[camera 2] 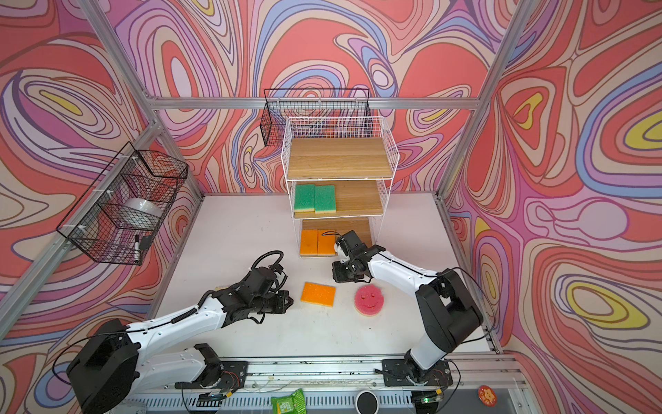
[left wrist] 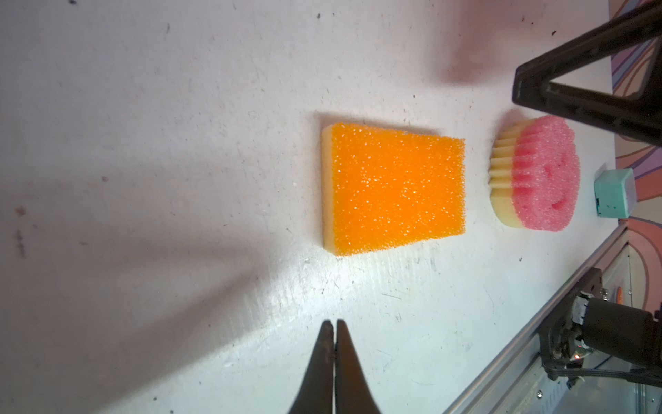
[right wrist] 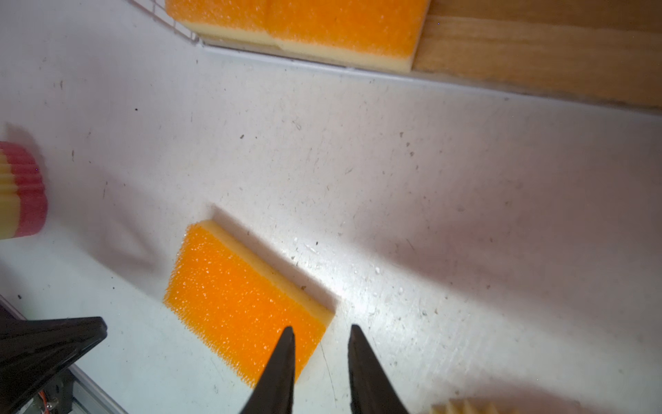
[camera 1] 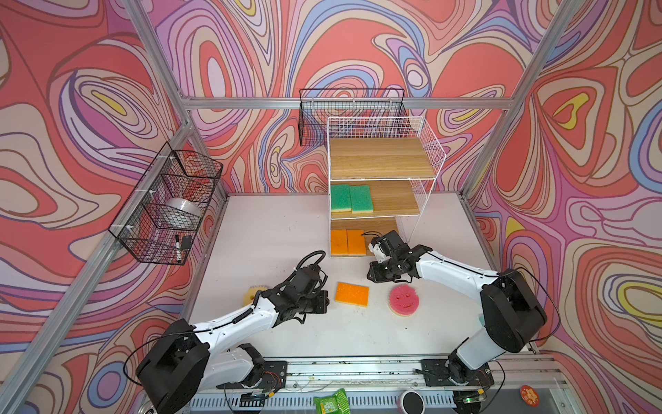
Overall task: Place and organize the cleaning sponges onto the shelf
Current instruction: 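Lower the open left gripper over the orange-side-up sponge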
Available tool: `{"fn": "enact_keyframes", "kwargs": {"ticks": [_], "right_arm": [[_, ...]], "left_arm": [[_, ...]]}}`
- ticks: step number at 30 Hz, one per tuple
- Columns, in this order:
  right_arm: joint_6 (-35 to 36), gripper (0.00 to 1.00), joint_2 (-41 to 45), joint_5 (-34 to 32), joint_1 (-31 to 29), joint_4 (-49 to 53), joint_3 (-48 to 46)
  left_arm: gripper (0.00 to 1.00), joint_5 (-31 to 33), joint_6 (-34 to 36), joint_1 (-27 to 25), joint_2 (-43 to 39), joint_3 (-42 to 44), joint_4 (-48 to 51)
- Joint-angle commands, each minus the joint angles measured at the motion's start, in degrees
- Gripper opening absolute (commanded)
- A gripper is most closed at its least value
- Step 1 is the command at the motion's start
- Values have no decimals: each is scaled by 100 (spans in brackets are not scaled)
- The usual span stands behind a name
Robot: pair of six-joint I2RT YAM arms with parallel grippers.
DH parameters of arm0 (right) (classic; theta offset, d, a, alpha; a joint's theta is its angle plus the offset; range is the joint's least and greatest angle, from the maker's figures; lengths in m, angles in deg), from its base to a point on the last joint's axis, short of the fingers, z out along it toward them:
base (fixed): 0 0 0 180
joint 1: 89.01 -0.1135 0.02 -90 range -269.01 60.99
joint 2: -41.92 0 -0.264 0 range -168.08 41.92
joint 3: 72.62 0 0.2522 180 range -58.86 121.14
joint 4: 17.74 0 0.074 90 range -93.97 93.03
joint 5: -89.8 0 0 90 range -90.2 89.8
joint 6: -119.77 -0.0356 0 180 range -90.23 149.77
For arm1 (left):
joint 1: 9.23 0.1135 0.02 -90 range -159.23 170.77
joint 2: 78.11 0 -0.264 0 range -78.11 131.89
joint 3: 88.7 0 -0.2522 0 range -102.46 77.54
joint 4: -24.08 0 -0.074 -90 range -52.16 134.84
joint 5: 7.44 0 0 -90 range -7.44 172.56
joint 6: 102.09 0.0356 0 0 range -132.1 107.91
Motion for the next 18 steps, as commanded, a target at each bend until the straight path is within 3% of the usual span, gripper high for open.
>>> {"fn": "enact_keyframes", "kwargs": {"ticks": [1, 5, 18], "right_arm": [[-28, 18, -231, -10, -12, -221, 98], [-75, 7, -475, -6, -12, -351, 96], [-280, 5, -604, 339, -12, -860, -264]], "left_arm": [[3, 131, -129, -125, 316, 81, -297], [1, 214, -142, -401, 760, 10, -431], [1, 322, -186, -509, 1443, -542, -831]]}}
